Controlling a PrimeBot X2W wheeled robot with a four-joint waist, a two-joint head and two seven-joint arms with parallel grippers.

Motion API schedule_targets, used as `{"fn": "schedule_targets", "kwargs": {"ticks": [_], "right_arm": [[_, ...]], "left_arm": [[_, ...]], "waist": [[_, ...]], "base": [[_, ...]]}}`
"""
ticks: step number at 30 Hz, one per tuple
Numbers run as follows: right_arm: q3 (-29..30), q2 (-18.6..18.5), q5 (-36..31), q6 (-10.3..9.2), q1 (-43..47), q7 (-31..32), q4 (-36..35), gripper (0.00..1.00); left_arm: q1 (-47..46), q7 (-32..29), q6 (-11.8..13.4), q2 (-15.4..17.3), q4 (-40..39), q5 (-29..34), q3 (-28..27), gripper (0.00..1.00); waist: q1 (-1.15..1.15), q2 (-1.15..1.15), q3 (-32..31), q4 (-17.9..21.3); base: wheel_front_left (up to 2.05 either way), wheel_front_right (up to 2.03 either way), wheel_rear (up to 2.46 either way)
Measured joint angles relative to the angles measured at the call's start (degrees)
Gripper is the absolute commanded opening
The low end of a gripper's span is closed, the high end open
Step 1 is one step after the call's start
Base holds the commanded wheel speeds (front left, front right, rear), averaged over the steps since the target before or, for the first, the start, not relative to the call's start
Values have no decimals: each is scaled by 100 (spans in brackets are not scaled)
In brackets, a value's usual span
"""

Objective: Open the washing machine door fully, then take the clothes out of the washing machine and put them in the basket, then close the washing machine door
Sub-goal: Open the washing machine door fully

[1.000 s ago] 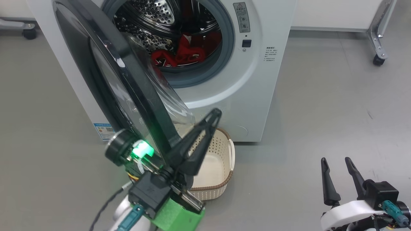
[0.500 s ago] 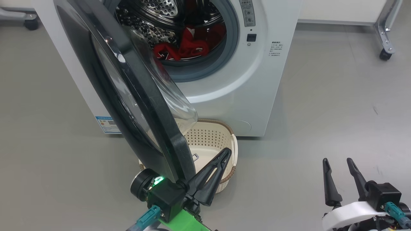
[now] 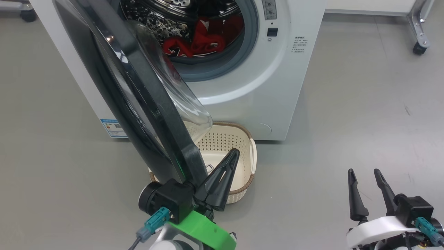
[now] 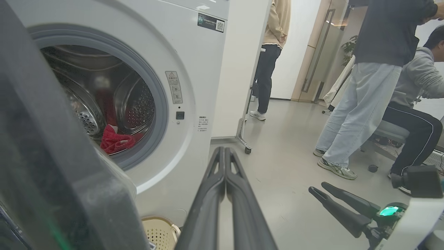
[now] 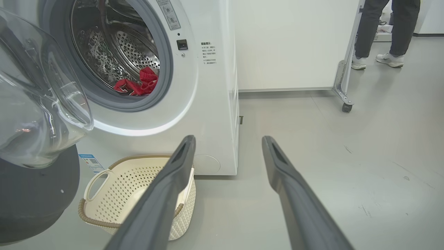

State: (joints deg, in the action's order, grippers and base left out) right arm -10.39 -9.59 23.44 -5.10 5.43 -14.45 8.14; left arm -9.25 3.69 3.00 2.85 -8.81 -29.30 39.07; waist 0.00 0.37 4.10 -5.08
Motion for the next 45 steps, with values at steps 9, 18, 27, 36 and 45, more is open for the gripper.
{"fn": "schedule_targets", "kwargs": {"ticks": [9, 18, 27, 36, 45], "right_arm": [[90, 16, 0, 45, -34, 0, -16, 100], [193, 41, -24, 49, -38, 0, -5, 100], [191, 71, -34, 100, -40, 0, 24, 100], [224, 71, -81, 101, -39, 0, 48, 100], [320, 68, -88, 115, -32, 0, 57, 100]], "left_arm": [[-135, 41, 202, 1, 271, -76, -8, 0], [-139, 49, 276, -1, 506, 57, -141, 0], [-127, 151, 309, -5, 581, 48, -249, 0], [44, 193, 323, -27, 589, 48, -355, 0], [265, 253, 324, -33, 416, 49, -478, 0]], "waist": [[0, 0, 105, 0], [0, 0, 139, -61], [0, 0, 108, -167], [0, 0, 88, -245], [0, 0, 85, -357]], "base": [[0, 0, 0], [0, 0, 0], [0, 0, 0], [0, 0, 0], [0, 0, 0]]}}
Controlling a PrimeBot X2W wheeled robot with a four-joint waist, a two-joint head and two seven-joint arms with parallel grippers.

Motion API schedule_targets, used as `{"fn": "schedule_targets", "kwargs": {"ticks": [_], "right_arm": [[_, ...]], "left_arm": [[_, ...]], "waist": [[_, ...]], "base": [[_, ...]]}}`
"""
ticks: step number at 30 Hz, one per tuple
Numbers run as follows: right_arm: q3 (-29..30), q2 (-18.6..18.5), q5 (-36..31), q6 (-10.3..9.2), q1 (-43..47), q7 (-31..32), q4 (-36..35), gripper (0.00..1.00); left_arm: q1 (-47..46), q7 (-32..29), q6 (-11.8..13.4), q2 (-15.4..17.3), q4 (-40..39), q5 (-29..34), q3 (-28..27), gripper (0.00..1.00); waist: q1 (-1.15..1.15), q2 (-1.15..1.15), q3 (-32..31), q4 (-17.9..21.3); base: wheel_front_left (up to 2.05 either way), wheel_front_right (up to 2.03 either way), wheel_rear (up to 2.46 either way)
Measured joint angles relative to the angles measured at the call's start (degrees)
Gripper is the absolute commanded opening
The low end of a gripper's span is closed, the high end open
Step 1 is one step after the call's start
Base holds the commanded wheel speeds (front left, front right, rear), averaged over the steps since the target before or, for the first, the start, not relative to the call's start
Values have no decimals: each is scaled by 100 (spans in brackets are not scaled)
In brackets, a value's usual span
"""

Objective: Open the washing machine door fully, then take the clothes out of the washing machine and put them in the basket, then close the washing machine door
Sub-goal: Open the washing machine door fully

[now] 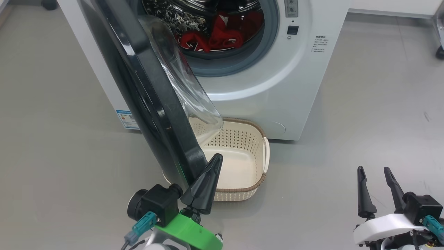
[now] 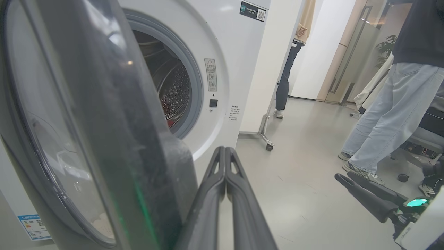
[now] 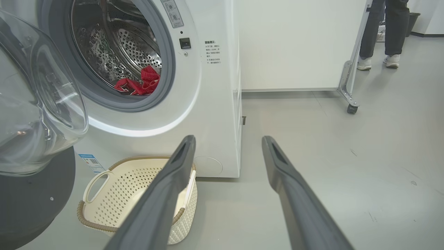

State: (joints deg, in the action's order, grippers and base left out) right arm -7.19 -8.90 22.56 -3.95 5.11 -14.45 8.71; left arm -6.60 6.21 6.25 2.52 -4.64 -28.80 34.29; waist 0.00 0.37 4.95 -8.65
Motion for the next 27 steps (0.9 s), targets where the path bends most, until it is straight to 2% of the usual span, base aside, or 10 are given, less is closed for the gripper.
{"fn": "schedule_targets", "kwargs": {"ticks": [19, 27], "right_arm": [[116, -19, -52, -1, 0, 0, -29, 100], [205, -70, -54, -5, 1, 0, -31, 100]], "left_arm": [[276, 49, 9, 80, -364, 337, -132, 0], [341, 49, 27, 107, -546, 522, -105, 0]], "waist": [[0, 0, 129, -371], [0, 0, 193, -659]], "base": [[0, 0, 0], [0, 0, 0]]}}
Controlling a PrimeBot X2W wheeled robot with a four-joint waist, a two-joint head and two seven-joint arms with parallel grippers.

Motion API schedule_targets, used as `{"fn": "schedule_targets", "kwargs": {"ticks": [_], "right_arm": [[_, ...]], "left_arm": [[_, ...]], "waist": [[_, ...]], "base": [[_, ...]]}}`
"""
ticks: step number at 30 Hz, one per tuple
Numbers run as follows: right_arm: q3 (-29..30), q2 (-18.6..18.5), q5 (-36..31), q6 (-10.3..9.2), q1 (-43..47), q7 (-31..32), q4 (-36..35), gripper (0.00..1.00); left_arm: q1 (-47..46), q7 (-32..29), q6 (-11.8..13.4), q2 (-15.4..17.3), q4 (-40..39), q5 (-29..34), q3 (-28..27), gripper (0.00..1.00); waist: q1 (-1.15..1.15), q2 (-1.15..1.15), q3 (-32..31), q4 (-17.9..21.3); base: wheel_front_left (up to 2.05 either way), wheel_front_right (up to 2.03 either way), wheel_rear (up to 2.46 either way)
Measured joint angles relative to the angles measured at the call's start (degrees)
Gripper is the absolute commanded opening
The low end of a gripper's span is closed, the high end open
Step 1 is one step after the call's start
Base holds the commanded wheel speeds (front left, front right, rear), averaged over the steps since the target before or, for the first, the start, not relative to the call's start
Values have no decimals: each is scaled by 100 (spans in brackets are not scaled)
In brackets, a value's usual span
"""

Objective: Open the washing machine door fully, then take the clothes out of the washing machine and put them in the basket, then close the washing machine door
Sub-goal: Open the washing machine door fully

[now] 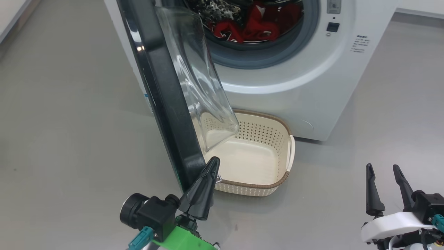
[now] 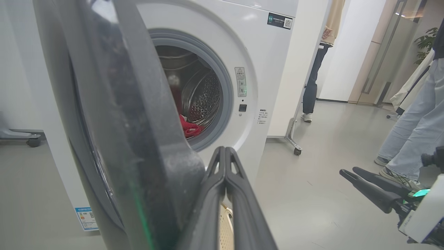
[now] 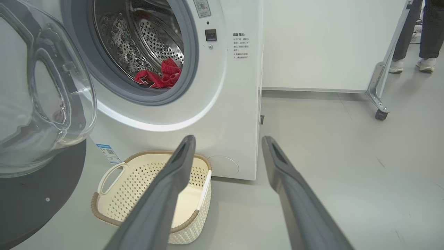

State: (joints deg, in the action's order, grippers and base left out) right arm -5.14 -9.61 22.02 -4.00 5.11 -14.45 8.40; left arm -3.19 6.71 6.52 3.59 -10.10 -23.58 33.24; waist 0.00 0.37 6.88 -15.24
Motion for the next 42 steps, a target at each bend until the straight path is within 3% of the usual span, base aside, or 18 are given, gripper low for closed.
{"fn": "schedule_targets", "kwargs": {"ticks": [19, 27, 42], "right_arm": [[21, -23, -49, -1, 2, 0, 27, 100], [-59, -58, -153, 1, -7, 0, -21, 100], [-176, -54, -236, 38, -112, 0, -231, 100]], "left_arm": [[375, -67, 0, -7, -40, 91, -258, 0], [590, -59, 20, 57, 156, 370, -1091, 0], [712, -1, 23, 58, 432, 791, -2607, 0]], "waist": [[0, 0, -45, -779], [0, 0, -46, -905], [0, 0, 14, -643]], "base": [[0, 0, 0], [0, 0, 0], [0, 0, 0]]}}
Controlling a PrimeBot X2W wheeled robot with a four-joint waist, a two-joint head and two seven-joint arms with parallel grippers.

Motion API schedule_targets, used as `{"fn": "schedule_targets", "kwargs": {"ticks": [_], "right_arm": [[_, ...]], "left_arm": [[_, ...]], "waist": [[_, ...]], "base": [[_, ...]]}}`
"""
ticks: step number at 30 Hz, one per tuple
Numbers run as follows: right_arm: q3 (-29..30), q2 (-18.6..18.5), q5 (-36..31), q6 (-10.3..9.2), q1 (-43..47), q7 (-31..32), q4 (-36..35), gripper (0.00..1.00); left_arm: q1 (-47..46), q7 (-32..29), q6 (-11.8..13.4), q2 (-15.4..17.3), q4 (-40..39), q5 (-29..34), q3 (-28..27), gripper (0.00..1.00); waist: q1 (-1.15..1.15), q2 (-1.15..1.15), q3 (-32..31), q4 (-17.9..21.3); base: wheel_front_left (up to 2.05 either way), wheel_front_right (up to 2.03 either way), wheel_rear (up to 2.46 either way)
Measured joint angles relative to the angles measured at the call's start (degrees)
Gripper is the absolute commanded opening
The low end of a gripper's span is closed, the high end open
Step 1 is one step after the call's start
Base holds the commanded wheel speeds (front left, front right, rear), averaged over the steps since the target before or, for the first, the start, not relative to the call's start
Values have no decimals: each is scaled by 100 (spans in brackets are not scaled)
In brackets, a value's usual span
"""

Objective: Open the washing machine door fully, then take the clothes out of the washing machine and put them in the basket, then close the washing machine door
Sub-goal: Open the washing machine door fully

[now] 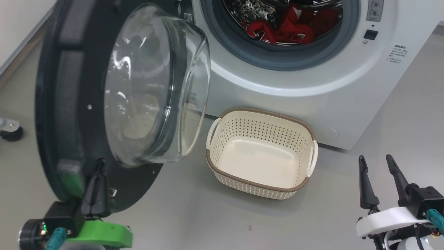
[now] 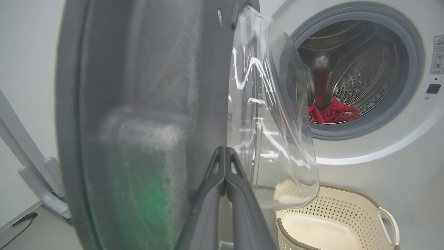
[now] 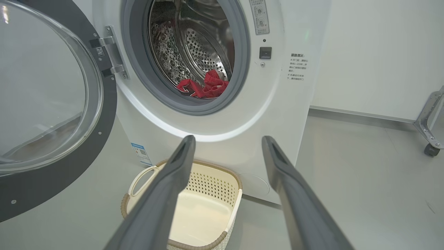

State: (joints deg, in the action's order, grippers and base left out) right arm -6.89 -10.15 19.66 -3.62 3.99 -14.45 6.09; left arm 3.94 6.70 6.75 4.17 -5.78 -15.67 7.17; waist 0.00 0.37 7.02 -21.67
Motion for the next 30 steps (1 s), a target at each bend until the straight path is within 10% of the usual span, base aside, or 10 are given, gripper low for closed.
{"fn": "schedule_targets", "kwargs": {"ticks": [30], "right_arm": [[41, -56, -12, -5, -147, 103, -189, 100]], "left_arm": [[-834, 51, 0, -51, 1092, 68, -1752, 0]], "waist": [[0, 0, 301, 493]], "base": [[0, 0, 0]]}}
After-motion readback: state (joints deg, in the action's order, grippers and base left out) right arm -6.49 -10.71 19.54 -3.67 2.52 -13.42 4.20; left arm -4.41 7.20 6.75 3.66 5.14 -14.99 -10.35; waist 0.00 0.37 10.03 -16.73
